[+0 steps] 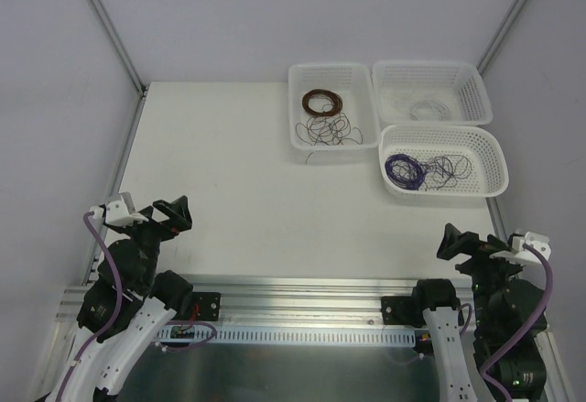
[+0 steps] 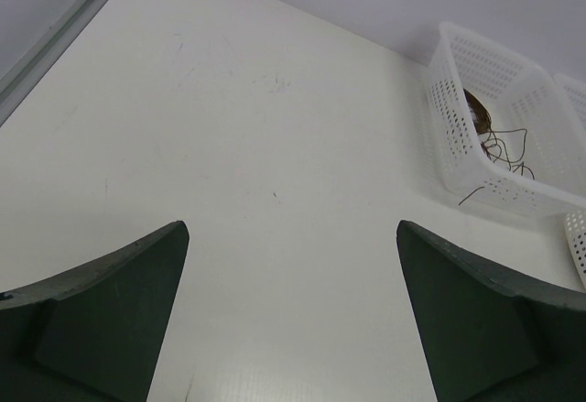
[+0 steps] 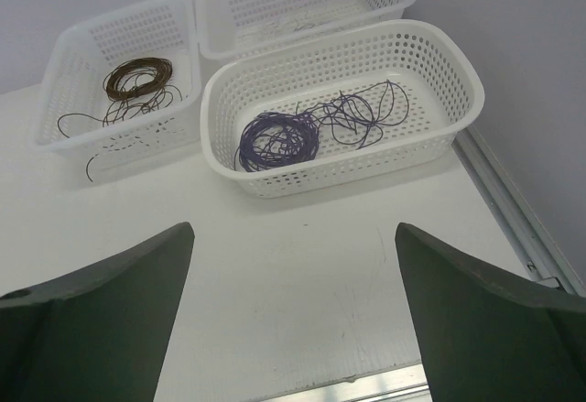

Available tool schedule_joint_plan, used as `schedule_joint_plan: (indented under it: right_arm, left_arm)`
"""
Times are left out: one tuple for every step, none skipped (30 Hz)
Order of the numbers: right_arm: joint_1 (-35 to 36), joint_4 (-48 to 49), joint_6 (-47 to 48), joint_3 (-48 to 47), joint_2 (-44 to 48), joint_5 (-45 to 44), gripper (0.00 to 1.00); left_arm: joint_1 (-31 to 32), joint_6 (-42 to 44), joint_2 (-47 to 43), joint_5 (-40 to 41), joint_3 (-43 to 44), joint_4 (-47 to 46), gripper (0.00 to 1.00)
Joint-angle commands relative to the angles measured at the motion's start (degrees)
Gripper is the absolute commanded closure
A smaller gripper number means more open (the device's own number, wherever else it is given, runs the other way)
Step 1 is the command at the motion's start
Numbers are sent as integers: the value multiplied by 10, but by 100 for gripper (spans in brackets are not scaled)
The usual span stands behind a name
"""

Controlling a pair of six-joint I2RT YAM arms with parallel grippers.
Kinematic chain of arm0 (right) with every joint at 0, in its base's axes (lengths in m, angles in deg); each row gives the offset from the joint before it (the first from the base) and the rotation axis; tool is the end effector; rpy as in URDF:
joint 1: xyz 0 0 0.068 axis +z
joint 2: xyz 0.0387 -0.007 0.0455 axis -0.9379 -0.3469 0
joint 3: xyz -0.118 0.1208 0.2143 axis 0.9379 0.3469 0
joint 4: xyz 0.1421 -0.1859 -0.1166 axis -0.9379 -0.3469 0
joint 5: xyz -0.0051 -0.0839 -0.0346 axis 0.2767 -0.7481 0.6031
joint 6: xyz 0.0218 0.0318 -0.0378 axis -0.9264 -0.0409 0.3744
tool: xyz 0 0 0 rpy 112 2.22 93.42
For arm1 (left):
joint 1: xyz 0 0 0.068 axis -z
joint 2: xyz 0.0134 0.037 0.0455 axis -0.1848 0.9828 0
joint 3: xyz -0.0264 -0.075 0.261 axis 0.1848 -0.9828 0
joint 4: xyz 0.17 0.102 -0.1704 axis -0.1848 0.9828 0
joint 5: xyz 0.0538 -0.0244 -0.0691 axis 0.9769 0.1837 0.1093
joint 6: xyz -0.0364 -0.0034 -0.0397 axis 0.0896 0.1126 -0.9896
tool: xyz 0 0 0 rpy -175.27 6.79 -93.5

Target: Untangle the cables

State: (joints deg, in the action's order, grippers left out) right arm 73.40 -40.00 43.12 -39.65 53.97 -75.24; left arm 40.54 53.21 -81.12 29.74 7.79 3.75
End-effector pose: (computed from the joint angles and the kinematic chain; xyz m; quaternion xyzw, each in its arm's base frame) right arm -0.0325 -0.0103 0.3467 0.0291 0.7022 -0.0886 0.7058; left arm 0.0388 0.0013 0.2997 -0.1702 0.6788 -0.1094 0.7059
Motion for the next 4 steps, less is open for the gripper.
schedule_joint_plan:
  right_arm:
    - [4,27,-3,2,51,-2,3]
    - [4,27,-2,3,49,0,3]
    - [4,27,-1,2,48,-2,3]
    - [3,29,-2,2,47,-4,3]
  left_arm:
    - [-4,-6,-62,17,-1,-4,1]
    - [-4,-6,-61,18,-1,-4,1]
    - [-4,-6,-60,18,-1,-4,1]
    - [-4,-6,-58,18,-1,-4,1]
